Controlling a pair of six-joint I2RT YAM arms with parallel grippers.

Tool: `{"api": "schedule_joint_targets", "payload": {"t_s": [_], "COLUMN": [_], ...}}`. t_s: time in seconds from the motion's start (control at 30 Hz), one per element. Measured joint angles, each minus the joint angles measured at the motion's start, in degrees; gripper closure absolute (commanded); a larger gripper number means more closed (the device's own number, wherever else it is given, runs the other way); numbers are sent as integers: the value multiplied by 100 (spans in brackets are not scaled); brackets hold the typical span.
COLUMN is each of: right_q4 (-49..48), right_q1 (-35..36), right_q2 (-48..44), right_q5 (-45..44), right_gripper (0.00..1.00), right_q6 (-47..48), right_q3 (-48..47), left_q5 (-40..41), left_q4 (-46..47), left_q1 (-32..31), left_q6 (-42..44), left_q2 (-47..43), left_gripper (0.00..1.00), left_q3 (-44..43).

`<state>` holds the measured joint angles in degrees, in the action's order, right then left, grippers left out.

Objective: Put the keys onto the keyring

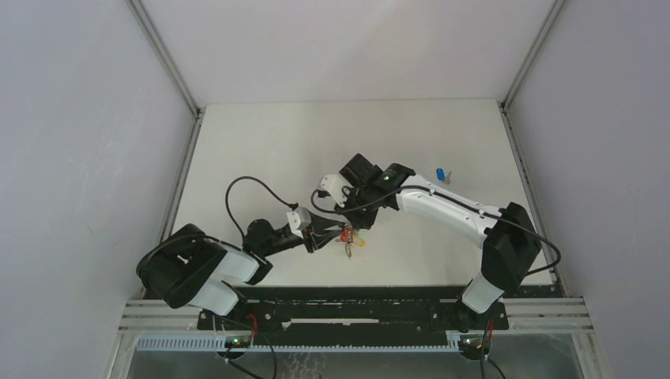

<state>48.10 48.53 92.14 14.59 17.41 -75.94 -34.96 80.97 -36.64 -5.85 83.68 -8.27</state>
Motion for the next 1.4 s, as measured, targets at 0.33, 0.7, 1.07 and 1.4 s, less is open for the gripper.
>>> {"api": "schedule_joint_targets", "payload": {"t_s": [0.33,0.7,1.07,1.4], "right_q4": [1045,1154,1095,933], "right_q1": [240,306,551,660], "right_q2": [577,765,1128,1095], "right_q5": [-667,-688,-660,-660], "right_gripper": [100,100,100,100], "right_q6": [328,656,999,1331], "right_q3": [-455,-612,-1088,-1088], "left_q5": [173,509,1217,868], "left_q4": [17,20,66,61], "left_q1": [4,-160,-146,-131], "left_q6": [-4,98,201,195], "left_q2": [452,697,-610,-612], "left_gripper": [64,64,64,71], "left_q3": [-20,-98,678,621]}}
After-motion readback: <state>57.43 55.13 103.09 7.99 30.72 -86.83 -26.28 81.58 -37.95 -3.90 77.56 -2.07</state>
